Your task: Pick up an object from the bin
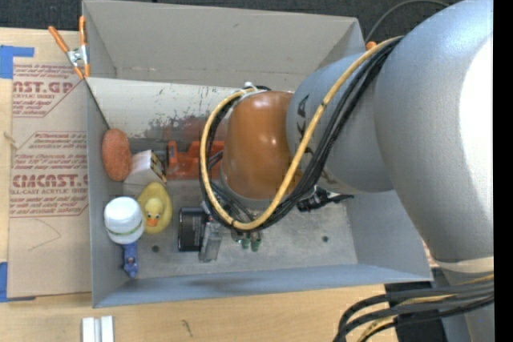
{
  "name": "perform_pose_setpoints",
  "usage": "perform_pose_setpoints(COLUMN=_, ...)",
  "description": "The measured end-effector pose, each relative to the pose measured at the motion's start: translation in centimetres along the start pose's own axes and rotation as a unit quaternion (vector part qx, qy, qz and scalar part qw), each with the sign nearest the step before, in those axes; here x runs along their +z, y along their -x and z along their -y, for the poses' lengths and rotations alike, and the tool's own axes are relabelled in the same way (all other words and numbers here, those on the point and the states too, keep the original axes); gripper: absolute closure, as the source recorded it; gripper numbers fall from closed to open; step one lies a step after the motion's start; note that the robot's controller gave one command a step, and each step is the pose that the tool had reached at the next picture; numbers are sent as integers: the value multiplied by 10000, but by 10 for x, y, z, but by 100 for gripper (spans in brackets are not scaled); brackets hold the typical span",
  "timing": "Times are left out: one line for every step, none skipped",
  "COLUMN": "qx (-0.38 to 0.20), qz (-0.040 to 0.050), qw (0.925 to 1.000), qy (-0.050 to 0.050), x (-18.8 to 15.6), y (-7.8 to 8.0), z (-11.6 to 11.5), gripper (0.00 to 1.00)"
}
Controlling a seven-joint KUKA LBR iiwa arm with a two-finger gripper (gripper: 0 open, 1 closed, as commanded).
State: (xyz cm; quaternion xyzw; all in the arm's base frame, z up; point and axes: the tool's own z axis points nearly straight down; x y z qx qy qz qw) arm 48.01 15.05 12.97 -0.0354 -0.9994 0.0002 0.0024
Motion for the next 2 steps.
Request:
perform_pose_setpoints(qx=1, qz=-1, qw=10000, qy=0, x=-16, y=0, z=0, gripper=100)
perform_pose_setpoints(qx=-5, qz=19, qw=10000, qy=7, x=-30, y=0, z=0, gripper=100)
